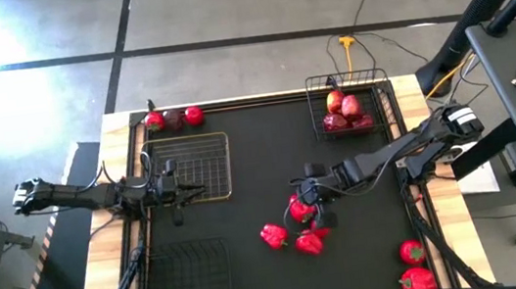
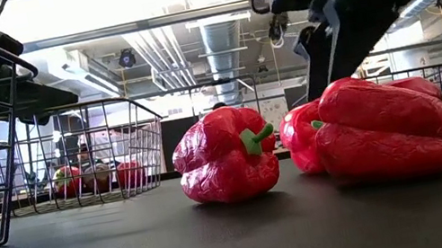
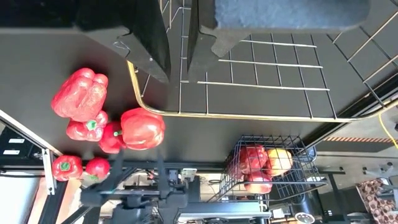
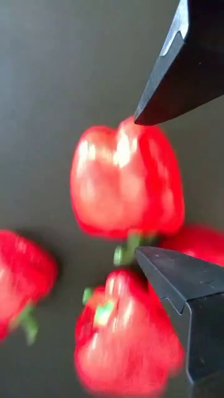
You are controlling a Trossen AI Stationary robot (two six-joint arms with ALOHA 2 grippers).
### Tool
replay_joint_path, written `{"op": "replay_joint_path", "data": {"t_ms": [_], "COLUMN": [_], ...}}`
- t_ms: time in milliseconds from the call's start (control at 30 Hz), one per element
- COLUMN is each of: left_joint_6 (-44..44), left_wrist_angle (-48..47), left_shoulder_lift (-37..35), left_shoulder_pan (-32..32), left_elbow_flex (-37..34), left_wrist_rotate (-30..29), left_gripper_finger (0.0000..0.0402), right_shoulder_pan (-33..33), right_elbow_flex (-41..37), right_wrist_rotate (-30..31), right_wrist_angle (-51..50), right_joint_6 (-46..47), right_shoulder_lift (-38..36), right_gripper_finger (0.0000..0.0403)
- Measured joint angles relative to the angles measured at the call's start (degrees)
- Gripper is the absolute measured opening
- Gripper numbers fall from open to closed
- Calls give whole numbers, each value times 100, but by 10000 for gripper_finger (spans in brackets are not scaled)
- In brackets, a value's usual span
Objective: Sort produce into baskets
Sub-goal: Put the center bell pepper into the golden basket
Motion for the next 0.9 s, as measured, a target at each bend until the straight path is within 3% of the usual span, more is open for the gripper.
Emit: {"op": "replay_joint_path", "data": {"t_ms": [133,300,533,667,800,900], "left_joint_6": [0,0,4,58,-757,-743], "left_wrist_angle": [-1,-1,20,715,1686,2248], "left_shoulder_lift": [0,0,1,57,131,183], "left_shoulder_pan": [-1,0,-2,0,0,0], "left_elbow_flex": [0,1,-1,-1,-1,-1], "left_wrist_rotate": [0,0,-2,-146,-153,-201], "left_gripper_finger": [38,38,38,38,38,38], "right_shoulder_pan": [-53,-218,-227,-362,-607,-805], "right_elbow_flex": [-36,-39,-89,-91,-75,66], "right_wrist_rotate": [415,-187,185,270,269,272], "right_wrist_angle": [192,271,472,888,1360,1396], "right_joint_6": [-507,-404,-884,-1526,-1902,-1947], "right_shoulder_lift": [0,0,100,341,591,774], "right_gripper_finger": [325,325,325,325,325,325]}}
